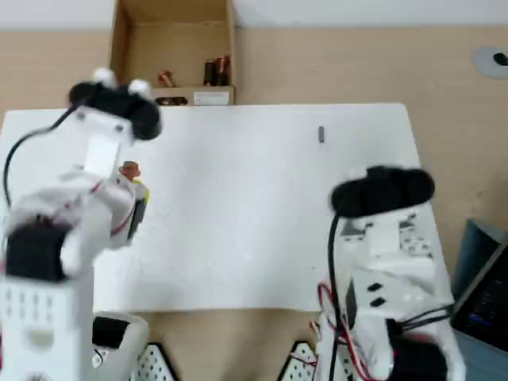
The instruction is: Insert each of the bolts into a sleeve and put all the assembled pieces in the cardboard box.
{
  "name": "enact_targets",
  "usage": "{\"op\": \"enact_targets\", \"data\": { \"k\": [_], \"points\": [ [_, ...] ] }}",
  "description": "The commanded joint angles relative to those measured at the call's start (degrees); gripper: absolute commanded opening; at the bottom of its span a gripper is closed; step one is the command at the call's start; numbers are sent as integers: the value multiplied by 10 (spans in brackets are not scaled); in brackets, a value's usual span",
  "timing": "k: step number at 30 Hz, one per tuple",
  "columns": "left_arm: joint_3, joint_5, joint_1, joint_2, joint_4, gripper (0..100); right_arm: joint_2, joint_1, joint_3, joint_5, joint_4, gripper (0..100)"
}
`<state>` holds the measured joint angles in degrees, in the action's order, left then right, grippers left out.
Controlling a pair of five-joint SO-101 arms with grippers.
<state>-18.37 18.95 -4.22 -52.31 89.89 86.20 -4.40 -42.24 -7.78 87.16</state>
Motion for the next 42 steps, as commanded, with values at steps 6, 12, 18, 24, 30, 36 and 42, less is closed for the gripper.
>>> {"op": "enact_targets", "data": {
  "k": [6, 12, 18, 24, 30, 36, 42],
  "points": [
    [-281, -102, 5, -275, -182, 5, 164, 7, -137, 21, -40, 9],
    [-427, -155, 6, -455, -246, 2, 239, 96, -208, 69, -51, 9],
    [-476, -205, 15, -518, -254, 1, 238, 166, -238, 117, -89, 9],
    [-492, -301, 50, -523, -304, 1, 238, 234, -298, 117, -161, 9],
    [-494, -390, 47, -523, -377, 2, 239, 329, -363, 117, -227, 9],
    [-503, -488, -3, -523, -403, 2, 239, 413, -405, 117, -280, 9],
    [-499, -556, -65, -523, -405, 2, 239, 456, -409, 113, -290, 9]
  ]
}}
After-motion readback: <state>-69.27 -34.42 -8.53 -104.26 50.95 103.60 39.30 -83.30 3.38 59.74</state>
